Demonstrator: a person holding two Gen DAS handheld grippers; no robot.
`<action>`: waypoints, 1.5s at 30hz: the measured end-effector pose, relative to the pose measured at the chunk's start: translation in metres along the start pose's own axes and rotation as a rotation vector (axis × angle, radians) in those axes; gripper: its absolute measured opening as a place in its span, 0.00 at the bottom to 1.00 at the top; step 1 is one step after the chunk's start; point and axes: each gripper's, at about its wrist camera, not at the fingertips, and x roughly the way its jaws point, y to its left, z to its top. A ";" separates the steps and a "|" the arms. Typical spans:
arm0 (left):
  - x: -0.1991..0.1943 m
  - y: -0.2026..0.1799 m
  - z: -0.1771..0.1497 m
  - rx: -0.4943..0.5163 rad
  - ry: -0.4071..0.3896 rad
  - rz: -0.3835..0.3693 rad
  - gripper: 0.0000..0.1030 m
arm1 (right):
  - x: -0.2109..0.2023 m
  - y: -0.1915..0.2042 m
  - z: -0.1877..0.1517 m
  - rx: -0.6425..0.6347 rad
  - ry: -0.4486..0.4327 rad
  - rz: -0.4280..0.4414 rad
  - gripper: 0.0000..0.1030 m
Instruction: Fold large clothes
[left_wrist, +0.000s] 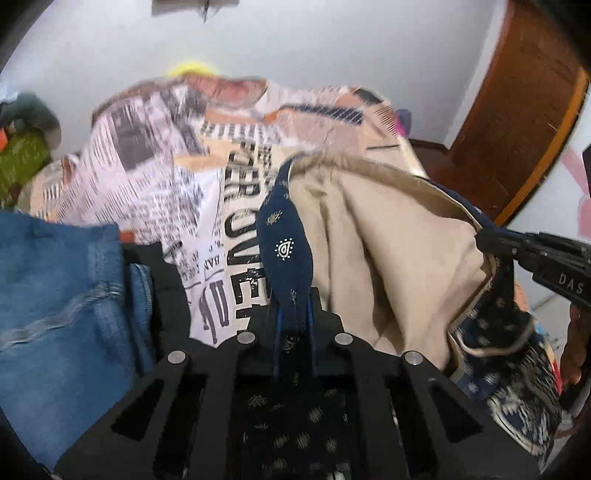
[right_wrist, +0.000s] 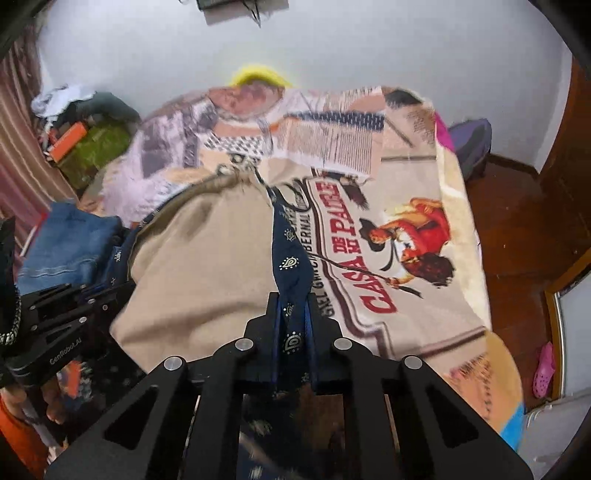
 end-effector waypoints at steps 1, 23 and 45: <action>-0.016 -0.006 -0.003 0.023 -0.022 0.003 0.10 | -0.010 0.002 -0.002 -0.012 -0.012 0.001 0.10; -0.130 -0.017 -0.149 0.046 -0.017 -0.077 0.10 | -0.133 0.007 -0.145 -0.031 -0.106 -0.027 0.09; -0.105 -0.003 -0.166 0.087 0.030 0.033 0.50 | -0.128 0.003 -0.173 -0.080 -0.015 -0.062 0.36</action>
